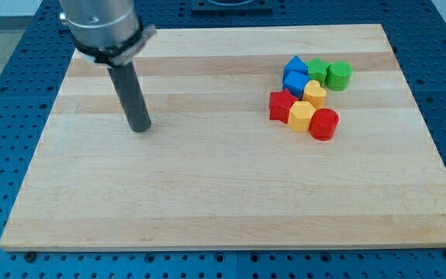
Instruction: Point your arm at the red circle
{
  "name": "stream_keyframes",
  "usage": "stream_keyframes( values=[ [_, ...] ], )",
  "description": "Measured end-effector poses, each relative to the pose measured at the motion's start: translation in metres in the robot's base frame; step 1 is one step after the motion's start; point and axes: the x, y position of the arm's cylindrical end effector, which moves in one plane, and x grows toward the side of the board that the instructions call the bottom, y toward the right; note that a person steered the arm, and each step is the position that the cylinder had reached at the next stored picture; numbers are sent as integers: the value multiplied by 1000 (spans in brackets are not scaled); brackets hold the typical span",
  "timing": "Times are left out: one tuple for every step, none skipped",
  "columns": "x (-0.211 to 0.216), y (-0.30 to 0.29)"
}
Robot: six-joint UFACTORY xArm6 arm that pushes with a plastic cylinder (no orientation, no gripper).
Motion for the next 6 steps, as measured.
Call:
stream_keyframes(
  values=[
    [16,56],
    [36,104],
    [58,141],
    [63,193],
    [63,235],
    [59,263]
  ],
)
